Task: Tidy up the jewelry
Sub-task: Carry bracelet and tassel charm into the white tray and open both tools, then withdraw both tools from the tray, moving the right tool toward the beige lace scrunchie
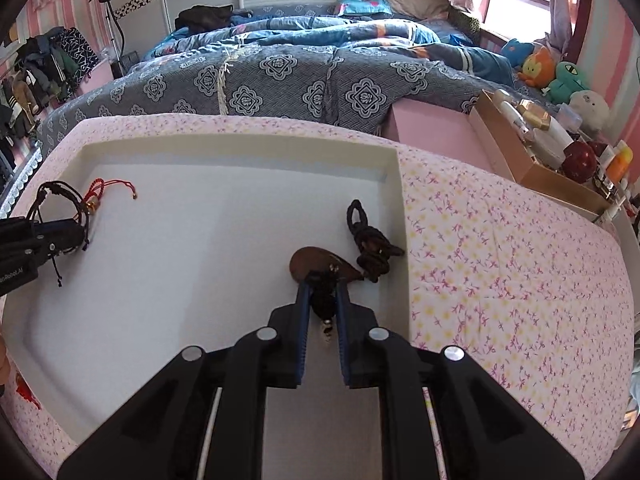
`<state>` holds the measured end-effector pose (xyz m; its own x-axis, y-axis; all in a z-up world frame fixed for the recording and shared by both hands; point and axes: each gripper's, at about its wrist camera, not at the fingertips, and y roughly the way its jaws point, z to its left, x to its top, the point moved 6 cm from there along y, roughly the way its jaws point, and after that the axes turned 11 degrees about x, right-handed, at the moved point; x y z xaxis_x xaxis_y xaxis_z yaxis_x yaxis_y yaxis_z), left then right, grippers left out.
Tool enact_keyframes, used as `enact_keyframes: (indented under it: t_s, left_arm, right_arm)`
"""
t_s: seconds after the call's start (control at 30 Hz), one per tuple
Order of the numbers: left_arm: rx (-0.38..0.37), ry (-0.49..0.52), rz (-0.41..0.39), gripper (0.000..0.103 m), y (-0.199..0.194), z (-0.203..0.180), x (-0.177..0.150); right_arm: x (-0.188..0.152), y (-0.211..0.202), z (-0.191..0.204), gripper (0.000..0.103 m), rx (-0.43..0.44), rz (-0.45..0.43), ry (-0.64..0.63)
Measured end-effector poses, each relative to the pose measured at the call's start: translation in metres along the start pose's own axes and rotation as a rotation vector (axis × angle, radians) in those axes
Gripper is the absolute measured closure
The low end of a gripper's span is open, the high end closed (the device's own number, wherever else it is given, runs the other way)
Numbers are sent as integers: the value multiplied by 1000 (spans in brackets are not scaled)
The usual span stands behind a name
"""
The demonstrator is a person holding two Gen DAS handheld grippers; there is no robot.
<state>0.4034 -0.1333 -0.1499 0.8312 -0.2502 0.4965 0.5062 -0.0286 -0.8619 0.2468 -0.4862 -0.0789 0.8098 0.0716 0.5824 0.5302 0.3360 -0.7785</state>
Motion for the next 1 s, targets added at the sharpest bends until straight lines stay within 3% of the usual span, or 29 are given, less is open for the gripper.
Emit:
enact_keyframes:
  t_s: [0.1, 0.13, 0.17, 0.2, 0.33, 0.5, 0.8, 1.0]
  left_arm:
    - [-1, 4, 1, 78, -4, -1, -2]
    - [-3, 6, -4, 74, -6, -2, -3]
    - [-6, 10, -15, 66, -12, -3, -5]
    - [-5, 13, -24, 61, -15, -4, -5]
    - [-12, 16, -48, 56, -32, -4, -7]
    - [-23, 1, -114, 34, -65, 2, -8]
    - [-1, -8, -197, 17, -127, 28, -29]
    - [44, 1, -224, 13, -156, 46, -56]
  right_arm:
    - [1, -1, 0, 87, 4, 0, -2]
    - [1, -2, 1, 78, 11, -2, -1]
    - [1, -6, 2, 62, 14, -13, 1]
    - [3, -8, 2, 56, 19, -22, 0]
    - [6, -19, 5, 55, 31, -50, -3]
    - [9, -51, 13, 55, 65, -101, -7]
    - [-6, -133, 7, 45, 29, -186, -21]
    - [-31, -177, -16, 41, -24, -210, 6]
